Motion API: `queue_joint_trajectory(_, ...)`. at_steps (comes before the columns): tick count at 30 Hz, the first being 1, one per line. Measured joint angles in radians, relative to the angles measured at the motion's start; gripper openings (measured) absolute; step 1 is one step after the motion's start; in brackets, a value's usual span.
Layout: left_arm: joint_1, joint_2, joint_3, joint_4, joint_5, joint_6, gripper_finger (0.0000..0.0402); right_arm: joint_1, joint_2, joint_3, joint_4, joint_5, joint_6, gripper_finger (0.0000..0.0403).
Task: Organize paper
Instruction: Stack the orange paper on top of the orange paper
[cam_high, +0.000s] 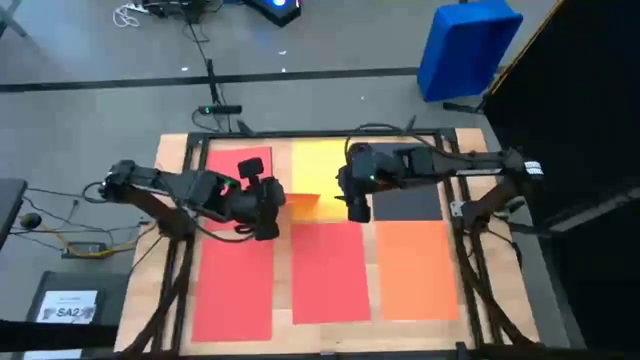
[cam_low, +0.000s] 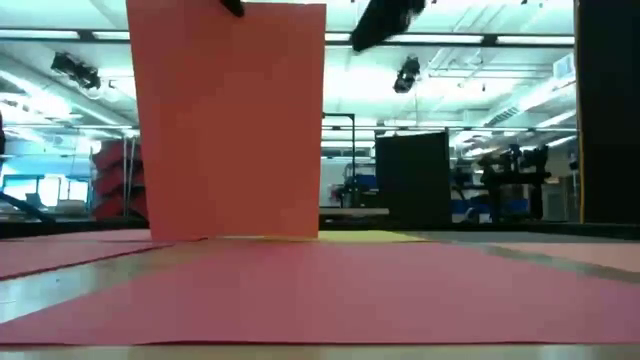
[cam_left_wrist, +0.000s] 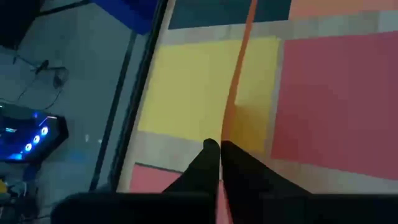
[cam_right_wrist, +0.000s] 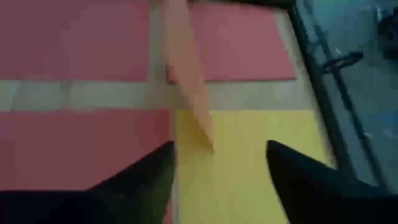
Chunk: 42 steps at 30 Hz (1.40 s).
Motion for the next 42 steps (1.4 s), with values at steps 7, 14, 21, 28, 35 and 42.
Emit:
queue_joint_trajectory(7, 0.000, -0.002, 0.000, -0.003, 0.004, -0.003, 0.0000, -0.084, 0.027, -0.421, 0.771, -0.165, 0.038, 0.0284)
queue_joint_trajectory(14, 0.007, -0.002, 0.000, -0.005, 0.005, -0.003, 0.0000, -0.083, 0.243, -0.479, 1.180, -0.178, 0.061, 0.0279)
queue_joint_trajectory(21, 0.008, -0.002, 0.000, -0.007, 0.010, -0.007, 0.0000, -0.077, 0.374, -0.404, 1.309, -0.201, 0.052, 0.0215)
queue_joint_trajectory(28, 0.008, -0.002, 0.000, -0.012, 0.012, -0.014, 0.0000, -0.086, 0.370, -0.401, 1.305, -0.200, 0.049, 0.0045)
queue_joint_trajectory(35, 0.007, -0.044, 0.003, 0.009, 0.006, -0.002, 0.0003, -0.101, 0.370, -0.401, 1.301, -0.200, 0.078, 0.0001)
queue_joint_trajectory(42, -0.090, -0.232, 0.009, -0.025, -0.205, -0.140, 0.0044, -0.108, 0.370, -0.401, 1.300, -0.200, 0.104, 0.0000)
